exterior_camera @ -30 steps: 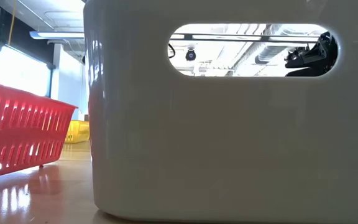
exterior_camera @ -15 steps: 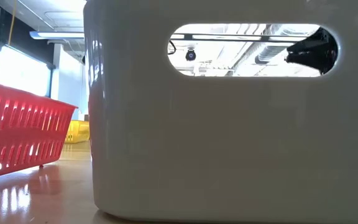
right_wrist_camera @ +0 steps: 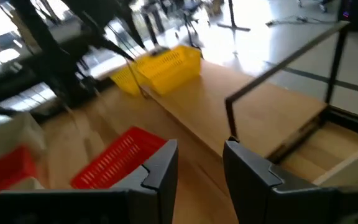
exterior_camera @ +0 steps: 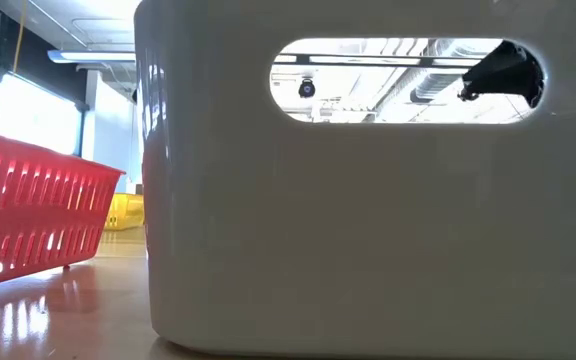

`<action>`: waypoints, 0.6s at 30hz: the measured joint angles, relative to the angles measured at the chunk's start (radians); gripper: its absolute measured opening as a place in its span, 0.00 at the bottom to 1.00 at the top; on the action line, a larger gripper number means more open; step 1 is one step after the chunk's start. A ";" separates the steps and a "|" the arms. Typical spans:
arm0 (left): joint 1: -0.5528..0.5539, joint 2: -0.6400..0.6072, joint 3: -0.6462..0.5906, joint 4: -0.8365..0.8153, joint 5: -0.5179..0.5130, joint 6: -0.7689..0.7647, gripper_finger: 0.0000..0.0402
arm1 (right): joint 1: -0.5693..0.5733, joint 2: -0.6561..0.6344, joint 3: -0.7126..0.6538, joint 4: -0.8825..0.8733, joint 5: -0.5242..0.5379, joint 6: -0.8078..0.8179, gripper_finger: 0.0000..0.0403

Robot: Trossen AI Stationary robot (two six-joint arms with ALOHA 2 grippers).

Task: Stack baskets on shelf by color
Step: Put the top right white bin on the shelf

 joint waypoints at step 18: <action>-0.042 -0.231 0.049 -0.015 0.170 -0.104 0.37 | -0.090 0.494 0.388 -0.583 -0.058 -0.006 0.29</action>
